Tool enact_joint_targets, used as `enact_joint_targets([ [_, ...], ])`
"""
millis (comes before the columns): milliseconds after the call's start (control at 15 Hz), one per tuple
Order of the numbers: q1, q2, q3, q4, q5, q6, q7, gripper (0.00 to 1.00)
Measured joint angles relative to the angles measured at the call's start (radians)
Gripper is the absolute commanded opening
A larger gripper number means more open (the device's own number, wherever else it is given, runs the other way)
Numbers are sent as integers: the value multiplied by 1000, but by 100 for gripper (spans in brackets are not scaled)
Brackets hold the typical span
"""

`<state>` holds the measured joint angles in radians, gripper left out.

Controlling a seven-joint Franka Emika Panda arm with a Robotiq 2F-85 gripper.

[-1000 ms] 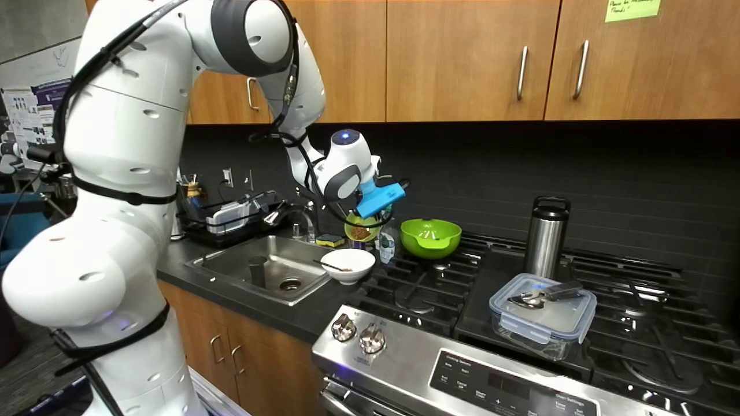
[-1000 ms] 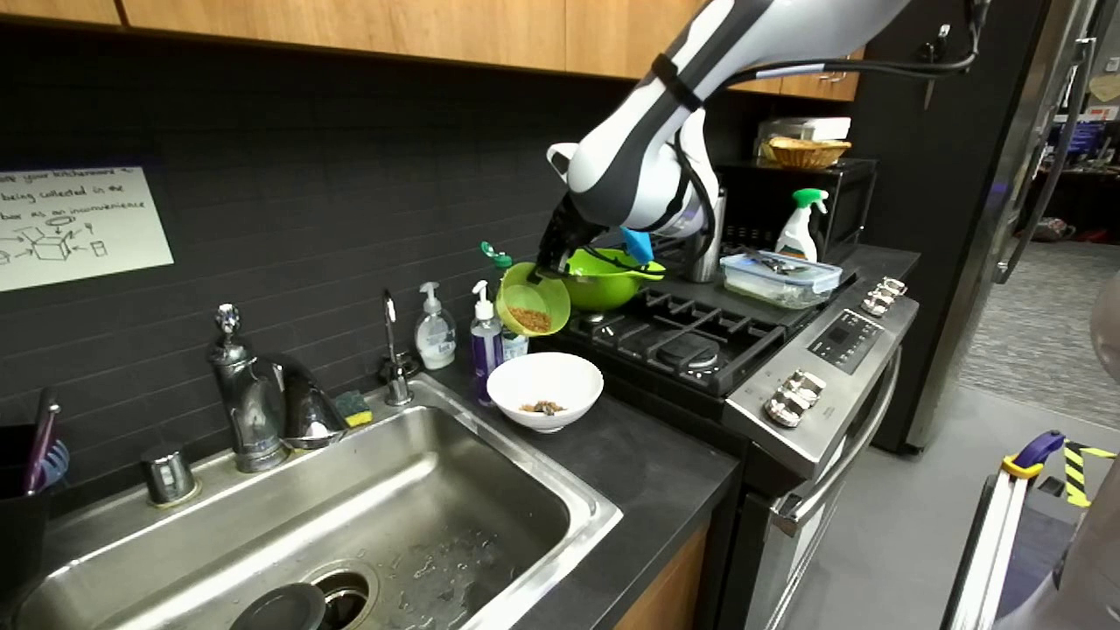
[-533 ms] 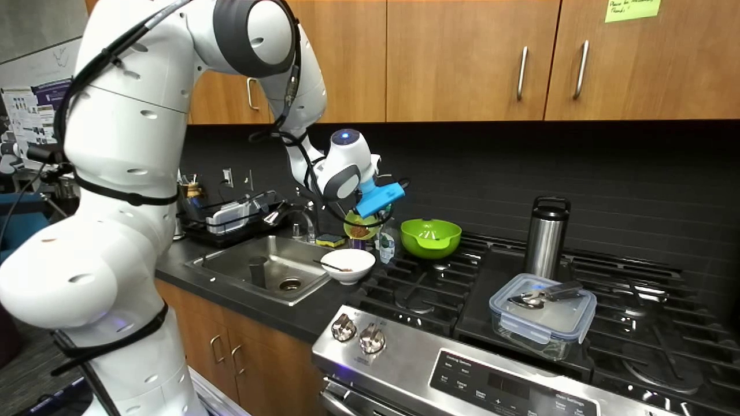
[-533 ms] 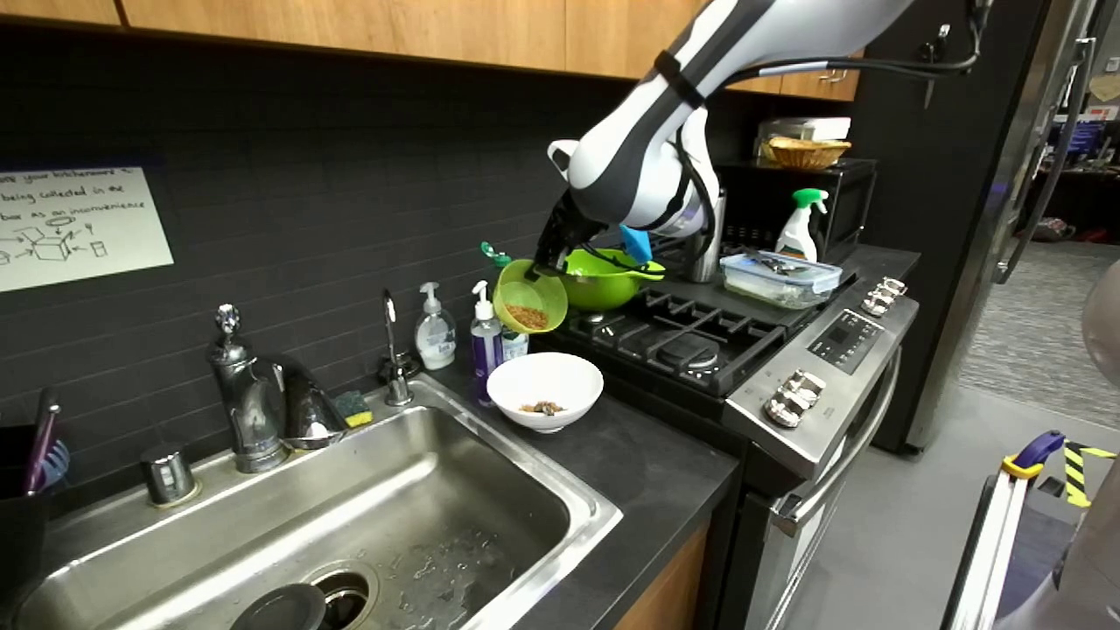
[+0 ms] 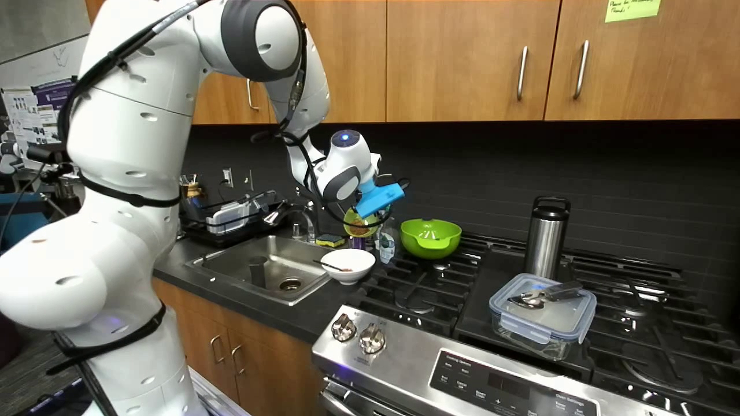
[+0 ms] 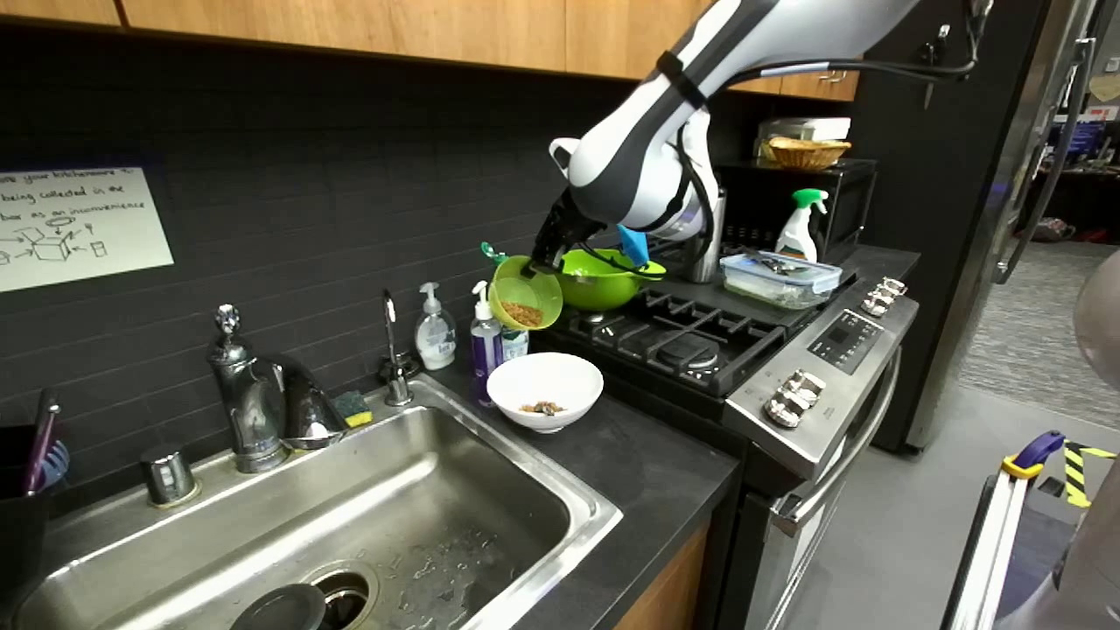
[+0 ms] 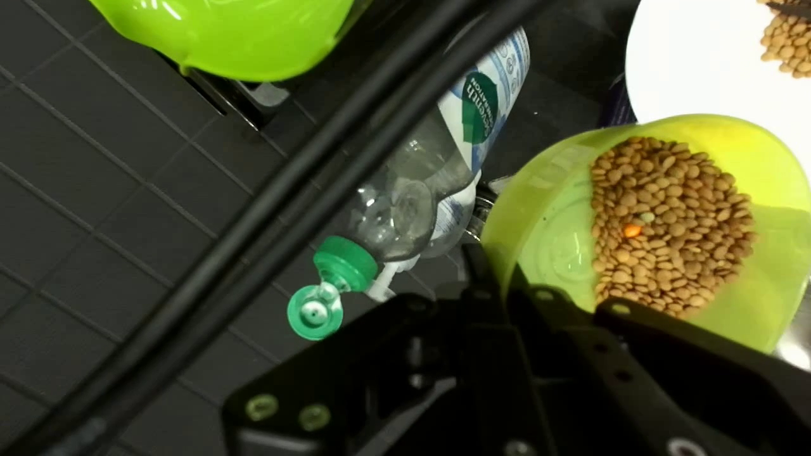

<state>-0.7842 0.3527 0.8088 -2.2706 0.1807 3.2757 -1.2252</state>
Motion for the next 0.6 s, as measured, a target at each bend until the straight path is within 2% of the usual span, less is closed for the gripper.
enact_joint_targets([
  [333, -56, 24, 64, -2, 0, -4, 3, 1],
  [600, -109, 34, 113, -12, 0, -65, 25, 1],
])
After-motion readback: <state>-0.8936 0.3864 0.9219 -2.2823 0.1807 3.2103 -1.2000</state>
